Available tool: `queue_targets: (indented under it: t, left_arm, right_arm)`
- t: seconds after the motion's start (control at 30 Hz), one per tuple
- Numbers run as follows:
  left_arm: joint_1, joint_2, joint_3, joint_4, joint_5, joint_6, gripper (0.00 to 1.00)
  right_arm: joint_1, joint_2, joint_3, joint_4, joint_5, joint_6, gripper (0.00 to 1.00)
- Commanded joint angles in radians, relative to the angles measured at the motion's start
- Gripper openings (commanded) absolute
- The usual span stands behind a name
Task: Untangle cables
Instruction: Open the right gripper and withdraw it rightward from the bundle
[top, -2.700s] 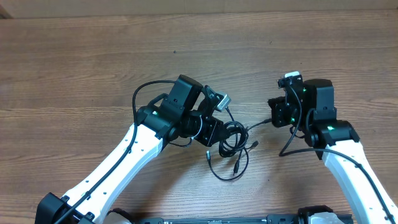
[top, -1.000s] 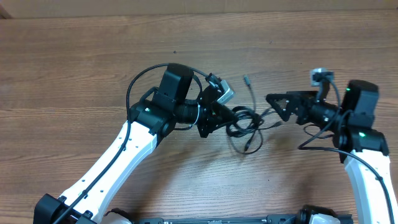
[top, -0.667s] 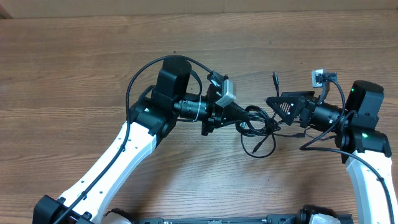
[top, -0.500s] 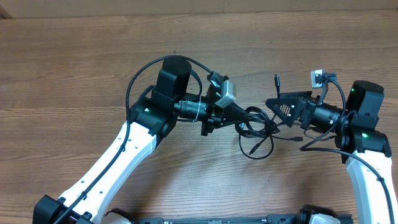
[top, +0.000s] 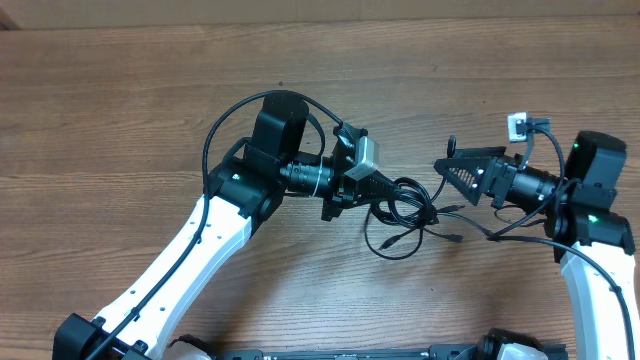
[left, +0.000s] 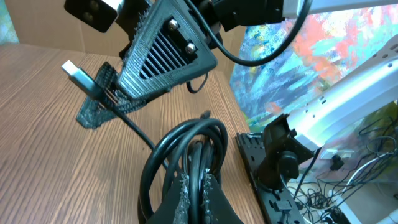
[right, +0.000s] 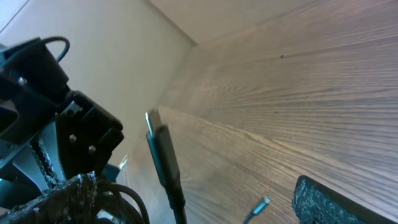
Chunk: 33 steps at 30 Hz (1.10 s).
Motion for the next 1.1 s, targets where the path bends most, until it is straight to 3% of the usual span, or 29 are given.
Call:
queue_targets:
  t: [0.0, 0.37, 0.6, 0.73, 1.07]
  left_arm:
    - [0.004, -0.028, 0.017, 0.002, 0.023, 0.034, 0.04]
    - [0.006, -0.028, 0.017, -0.006, -0.109, 0.023, 0.04]
    - [0.006, -0.028, 0.017, -0.013, -0.119, 0.022, 0.04]
    - [0.005, -0.028, 0.017, -0.066, -0.241, 0.021, 0.04]
    - [0.004, -0.026, 0.017, -0.107, -0.246, 0.021, 0.04]
  right_arm:
    - [-0.028, -0.015, 0.014, 0.005, -0.025, 0.003, 1.0]
    - [-0.036, -0.015, 0.014, -0.005, -0.016, -0.008, 1.0]
    - [-0.036, -0.015, 0.013, -0.01, -0.016, -0.029, 1.0]
    - [-0.036, -0.015, 0.013, -0.057, 0.011, -0.091, 1.0]
    - [-0.036, -0.015, 0.013, -0.158, 0.136, -0.14, 1.0]
